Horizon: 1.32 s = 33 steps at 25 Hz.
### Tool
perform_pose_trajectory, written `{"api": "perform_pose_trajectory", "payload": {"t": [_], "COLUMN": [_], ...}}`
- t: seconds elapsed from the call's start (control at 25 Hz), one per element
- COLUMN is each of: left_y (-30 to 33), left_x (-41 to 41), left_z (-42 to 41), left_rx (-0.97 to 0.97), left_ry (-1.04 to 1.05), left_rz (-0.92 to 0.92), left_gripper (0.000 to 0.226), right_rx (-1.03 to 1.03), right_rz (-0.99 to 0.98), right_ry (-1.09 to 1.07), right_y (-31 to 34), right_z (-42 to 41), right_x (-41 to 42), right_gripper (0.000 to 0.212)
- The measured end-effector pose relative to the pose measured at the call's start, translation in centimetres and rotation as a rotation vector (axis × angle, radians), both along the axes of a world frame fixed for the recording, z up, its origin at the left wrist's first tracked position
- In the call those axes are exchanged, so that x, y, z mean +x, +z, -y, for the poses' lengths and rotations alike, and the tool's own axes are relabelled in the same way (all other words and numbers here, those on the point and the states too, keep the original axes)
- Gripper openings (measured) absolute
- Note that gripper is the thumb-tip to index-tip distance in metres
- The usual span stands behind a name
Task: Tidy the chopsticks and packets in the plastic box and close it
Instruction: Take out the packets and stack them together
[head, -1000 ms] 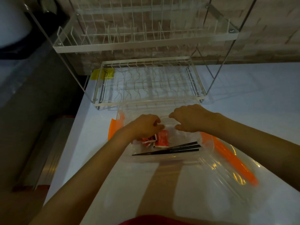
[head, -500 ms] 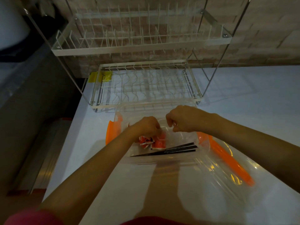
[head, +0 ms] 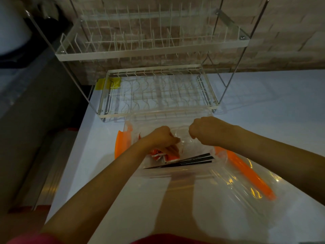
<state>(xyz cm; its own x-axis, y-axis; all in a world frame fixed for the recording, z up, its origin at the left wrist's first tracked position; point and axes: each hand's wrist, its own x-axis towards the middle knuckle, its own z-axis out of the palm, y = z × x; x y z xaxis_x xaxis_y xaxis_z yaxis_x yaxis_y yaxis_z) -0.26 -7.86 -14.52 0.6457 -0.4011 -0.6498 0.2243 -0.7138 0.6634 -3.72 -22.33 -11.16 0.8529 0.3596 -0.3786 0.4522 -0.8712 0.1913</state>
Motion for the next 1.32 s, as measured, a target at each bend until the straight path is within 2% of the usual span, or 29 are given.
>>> {"api": "perform_pose_trajectory", "payload": {"t": [0.12,0.32,0.36,0.48,0.56,0.64,0.84,1.08,1.32], "left_y": [0.1,-0.1,0.0,0.8,1.1,1.1,0.0,-0.3,-1.5], "left_x": [0.1,0.3,0.4,1.0,1.6,1.9,1.8,1.4,0.8], "left_z": [0.5,1.1,0.9,-0.5,-1.5,-2.4,-3.0,-2.3,-2.2], "left_rx": [-0.023,0.052,0.084,0.236,0.309,0.425,0.637,0.588,0.655], "left_ry": [0.009,-0.155,-0.208,-0.398,-0.444,-0.517,-0.641,-0.592,-0.664], "left_rz": [-0.045,0.014,0.07,0.401,0.491,0.488,0.471,0.418,0.504], "left_gripper": [0.033,0.031,0.03,0.032,0.04,0.045,0.035,0.028,0.045], "right_rx": [-0.031,-0.094,-0.106,-0.042,0.053,0.081,-0.032,0.03,0.058], "right_rz": [-0.005,0.021,0.051,0.119,0.1,0.067,-0.1,-0.12,-0.163], "right_ry": [-0.01,0.001,0.029,0.083,0.094,0.137,0.167,0.085,0.016], "right_y": [0.2,-0.2,-0.3,-0.8,-1.0,-1.7,-4.4,-6.1,-6.0], "right_z": [-0.3,-0.7,-0.8,-1.2,-1.9,-2.9,-4.9,-5.6,-5.8], "right_x": [-0.2,0.0,0.1,0.7,1.2,1.7,2.6,3.2,3.1], "right_gripper": [0.037,0.03,0.028,0.03,0.034,0.033,0.024,0.03,0.019]}}
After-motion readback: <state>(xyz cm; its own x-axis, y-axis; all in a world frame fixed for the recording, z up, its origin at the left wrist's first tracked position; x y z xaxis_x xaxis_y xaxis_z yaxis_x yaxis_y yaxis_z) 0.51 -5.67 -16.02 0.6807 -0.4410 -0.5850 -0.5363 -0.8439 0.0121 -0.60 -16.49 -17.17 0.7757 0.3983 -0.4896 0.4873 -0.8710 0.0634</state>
